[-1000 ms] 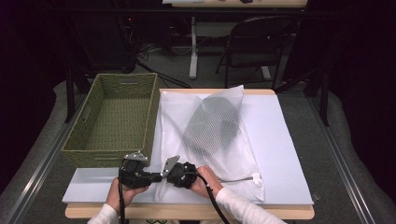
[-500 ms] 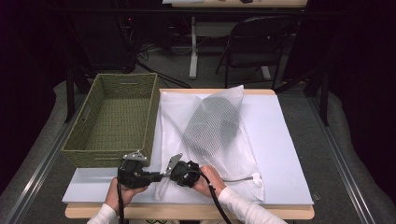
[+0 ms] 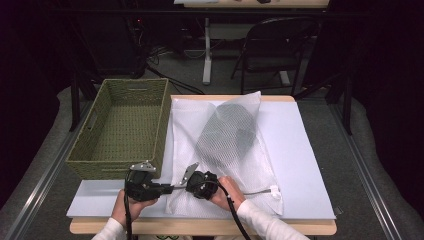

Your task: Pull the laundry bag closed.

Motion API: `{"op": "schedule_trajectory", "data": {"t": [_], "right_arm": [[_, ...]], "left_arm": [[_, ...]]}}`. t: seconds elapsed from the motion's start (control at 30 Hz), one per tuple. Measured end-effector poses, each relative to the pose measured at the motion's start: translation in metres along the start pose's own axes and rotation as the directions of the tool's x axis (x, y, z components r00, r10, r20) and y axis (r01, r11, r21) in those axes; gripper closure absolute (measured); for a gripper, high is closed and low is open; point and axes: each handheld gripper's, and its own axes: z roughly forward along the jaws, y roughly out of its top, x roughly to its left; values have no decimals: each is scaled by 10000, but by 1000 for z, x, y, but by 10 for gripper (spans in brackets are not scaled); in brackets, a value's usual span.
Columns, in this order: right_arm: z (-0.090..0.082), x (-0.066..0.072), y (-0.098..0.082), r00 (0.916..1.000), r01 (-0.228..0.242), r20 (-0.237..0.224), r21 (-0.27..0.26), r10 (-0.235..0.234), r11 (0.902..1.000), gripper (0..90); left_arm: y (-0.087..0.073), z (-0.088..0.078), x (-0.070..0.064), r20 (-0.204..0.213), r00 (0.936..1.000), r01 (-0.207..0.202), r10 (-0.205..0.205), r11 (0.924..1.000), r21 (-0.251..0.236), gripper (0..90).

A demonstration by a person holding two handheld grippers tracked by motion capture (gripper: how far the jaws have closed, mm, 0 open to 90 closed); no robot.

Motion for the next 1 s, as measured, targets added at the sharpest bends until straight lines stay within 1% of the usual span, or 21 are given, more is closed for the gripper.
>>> {"op": "schedule_trajectory", "data": {"t": [0.17,0.3,0.33,0.43,0.47,0.53,0.57,0.67,0.7,0.77,0.87,0.93,0.97,1.0], "right_arm": [[0,-1,-2,10000,-67,43,107,67,9999,870],[-1,-2,-3,9999,-5,134,224,2,9997,870],[-2,-3,-4,9999,-121,66,209,120,9997,870],[-2,-4,-5,9998,-154,137,291,150,9995,870],[-2,-5,-6,9997,-237,119,357,233,9991,870],[-3,-7,-7,9997,-196,166,375,189,9991,871],[-3,-7,-8,9994,-283,192,409,275,9988,871],[-4,-10,-11,9994,-319,164,445,312,9985,871],[-5,-10,-11,9989,-446,140,435,440,9981,871],[-6,-11,-12,9990,-402,201,550,392,9977,871],[-7,-13,-15,9988,-475,180,534,466,9974,871],[-9,-16,-17,9980,-603,199,626,592,9962,871],[-9,-17,-18,9982,-571,196,590,560,9966,871],[-10,-17,-19,9973,-706,244,657,691,9953,871]], "left_arm": [[0,-1,1,12,10000,-17,17,10000,13,859],[0,-1,0,60,10000,6,-6,10000,-17,859],[0,-1,0,41,10000,-23,24,10000,-35,859],[1,-1,0,66,10000,-34,34,10000,-40,859],[1,-2,1,86,9999,-64,64,10000,-71,860],[1,-2,0,98,9999,-42,42,10000,-77,859],[1,-2,0,99,9999,-59,60,10000,-57,860],[1,-2,-1,114,9999,-22,23,10000,-87,860],[1,-2,-1,138,9999,-66,67,9999,-89,859],[1,-2,-1,147,9999,-54,56,9999,-101,860],[1,-3,-1,125,9999,-18,20,9999,-133,860],[2,-3,0,129,9999,-28,29,9999,-127,860],[2,-3,0,159,9999,-30,32,9999,-112,859],[2,-3,0,159,9999,-50,51,9999,-98,860]]}}
